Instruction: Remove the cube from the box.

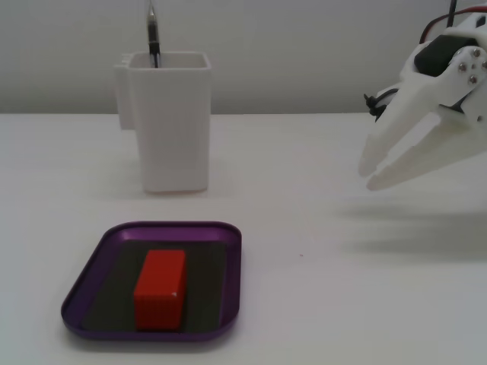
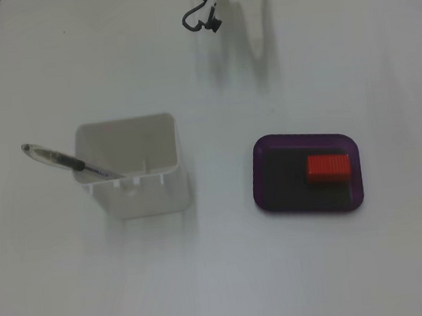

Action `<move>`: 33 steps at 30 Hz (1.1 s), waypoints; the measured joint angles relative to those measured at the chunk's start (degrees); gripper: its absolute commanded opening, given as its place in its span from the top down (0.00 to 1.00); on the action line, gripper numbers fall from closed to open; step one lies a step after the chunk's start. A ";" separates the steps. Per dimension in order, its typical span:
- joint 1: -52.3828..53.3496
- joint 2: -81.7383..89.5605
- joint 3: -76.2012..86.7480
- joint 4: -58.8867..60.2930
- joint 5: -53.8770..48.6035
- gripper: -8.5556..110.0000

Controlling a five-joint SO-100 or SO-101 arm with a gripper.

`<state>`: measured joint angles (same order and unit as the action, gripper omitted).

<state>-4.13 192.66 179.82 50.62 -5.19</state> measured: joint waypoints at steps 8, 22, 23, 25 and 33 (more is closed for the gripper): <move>-0.18 0.00 0.00 0.00 0.00 0.93; -0.18 0.00 0.00 0.00 0.00 0.93; -0.18 0.00 -0.09 0.00 0.00 0.93; -0.09 0.00 -1.14 0.00 0.00 0.92; 0.00 0.00 -11.07 0.00 0.00 0.92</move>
<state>-4.13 192.66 168.75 50.62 -5.19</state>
